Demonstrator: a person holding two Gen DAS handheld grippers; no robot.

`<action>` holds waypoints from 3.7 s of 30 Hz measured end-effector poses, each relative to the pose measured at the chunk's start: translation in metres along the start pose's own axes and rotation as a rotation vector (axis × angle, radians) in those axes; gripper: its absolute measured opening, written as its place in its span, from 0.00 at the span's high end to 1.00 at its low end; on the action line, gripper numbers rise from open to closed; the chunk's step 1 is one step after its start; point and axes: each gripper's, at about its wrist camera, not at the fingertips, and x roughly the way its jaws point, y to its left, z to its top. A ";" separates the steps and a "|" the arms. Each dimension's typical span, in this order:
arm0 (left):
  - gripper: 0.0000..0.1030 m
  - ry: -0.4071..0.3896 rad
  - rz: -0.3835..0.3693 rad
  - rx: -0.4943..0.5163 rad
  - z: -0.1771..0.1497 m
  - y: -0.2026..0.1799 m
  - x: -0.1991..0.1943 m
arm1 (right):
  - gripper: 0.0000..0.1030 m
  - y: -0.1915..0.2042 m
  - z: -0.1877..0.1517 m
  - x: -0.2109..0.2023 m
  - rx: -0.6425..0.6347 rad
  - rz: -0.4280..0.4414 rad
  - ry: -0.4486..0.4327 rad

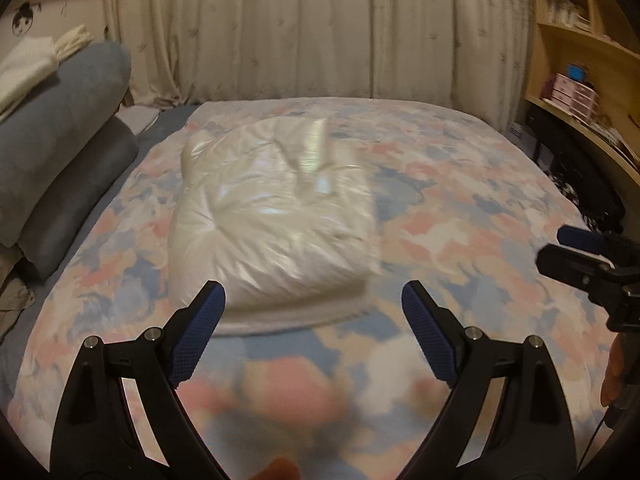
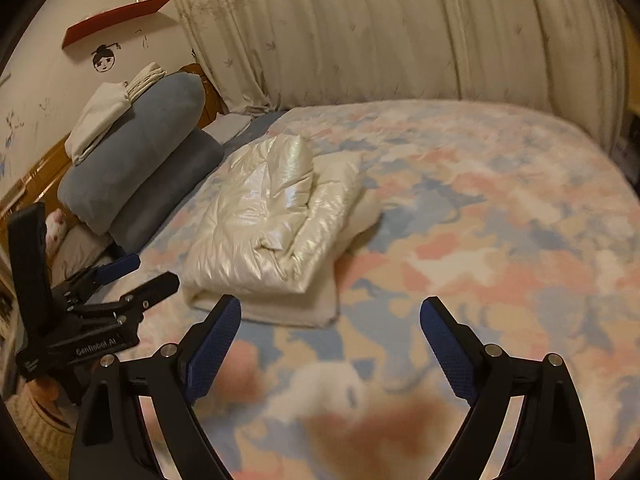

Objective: Fold large clothes

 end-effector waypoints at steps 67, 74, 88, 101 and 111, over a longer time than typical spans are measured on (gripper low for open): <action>0.12 0.010 0.040 -0.017 -0.135 -0.203 -0.235 | 0.04 -0.042 -0.232 -0.307 0.175 -0.328 -0.086; 0.12 0.006 0.048 -0.016 -0.135 -0.202 -0.239 | 0.04 -0.044 -0.233 -0.306 0.174 -0.326 -0.087; 0.12 0.013 0.055 -0.018 -0.137 -0.199 -0.241 | 0.04 -0.047 -0.232 -0.306 0.170 -0.329 -0.086; 0.12 0.020 0.061 -0.017 -0.142 -0.198 -0.241 | 0.04 -0.046 -0.233 -0.306 0.169 -0.330 -0.086; 0.12 0.021 0.064 -0.015 -0.140 -0.199 -0.241 | 0.04 -0.046 -0.233 -0.306 0.168 -0.331 -0.085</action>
